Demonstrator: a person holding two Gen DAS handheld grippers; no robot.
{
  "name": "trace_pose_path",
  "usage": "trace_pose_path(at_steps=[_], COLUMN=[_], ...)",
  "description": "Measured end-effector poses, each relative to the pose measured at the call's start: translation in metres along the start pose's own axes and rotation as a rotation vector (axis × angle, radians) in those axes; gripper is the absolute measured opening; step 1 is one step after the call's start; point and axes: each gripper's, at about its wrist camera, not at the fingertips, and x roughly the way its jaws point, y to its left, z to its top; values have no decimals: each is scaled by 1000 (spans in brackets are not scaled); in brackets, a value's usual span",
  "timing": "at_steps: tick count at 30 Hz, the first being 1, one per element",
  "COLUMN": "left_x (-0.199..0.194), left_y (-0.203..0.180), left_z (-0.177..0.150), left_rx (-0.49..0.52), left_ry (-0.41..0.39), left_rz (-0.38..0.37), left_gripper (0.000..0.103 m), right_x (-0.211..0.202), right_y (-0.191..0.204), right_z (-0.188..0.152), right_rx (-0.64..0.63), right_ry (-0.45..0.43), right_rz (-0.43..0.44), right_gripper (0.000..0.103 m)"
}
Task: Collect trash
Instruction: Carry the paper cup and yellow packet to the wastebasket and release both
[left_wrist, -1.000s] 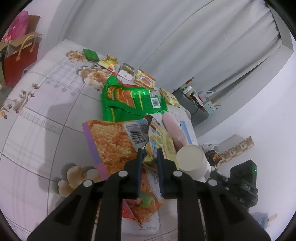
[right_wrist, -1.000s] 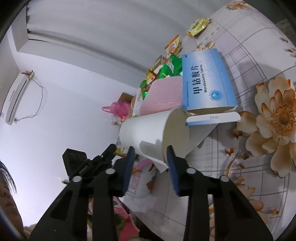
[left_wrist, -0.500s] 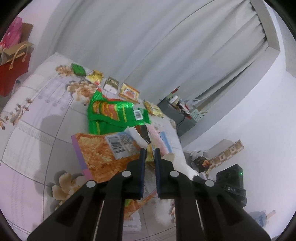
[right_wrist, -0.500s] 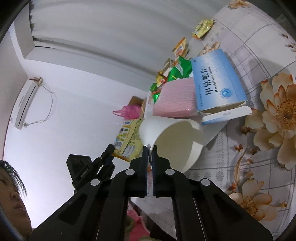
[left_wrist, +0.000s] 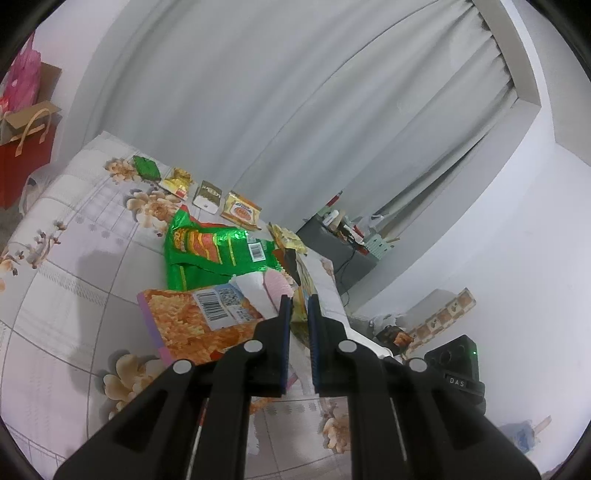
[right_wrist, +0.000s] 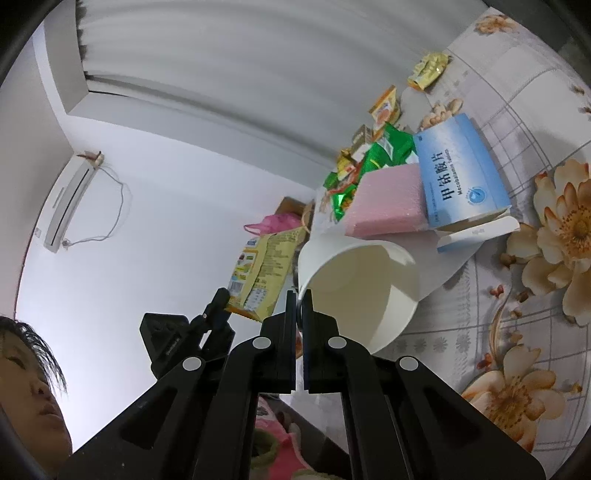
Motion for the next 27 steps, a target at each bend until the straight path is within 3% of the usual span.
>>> trace_pose_path(at_steps=[8,14,18,27], left_x=[-3,23,60,184], left_y=[-36,-81,-122,-234], left_z=[-4,-19,-34,-107], left_rx=[65,139,211,380], left_ry=[-4,54,122,399], left_rz=[-54,-110,-168,-310], left_gripper=[8,8,8,9], right_x=[-44,-101,-159,-289], right_y=[8,-4,-22,-70], right_z=[-10,-21,-35,-81], right_rx=[-9,11,54,201], right_ry=[-80,-197,-304,-580], right_rz=[9,-63,-150,-494], right_gripper=[1,1,1,1])
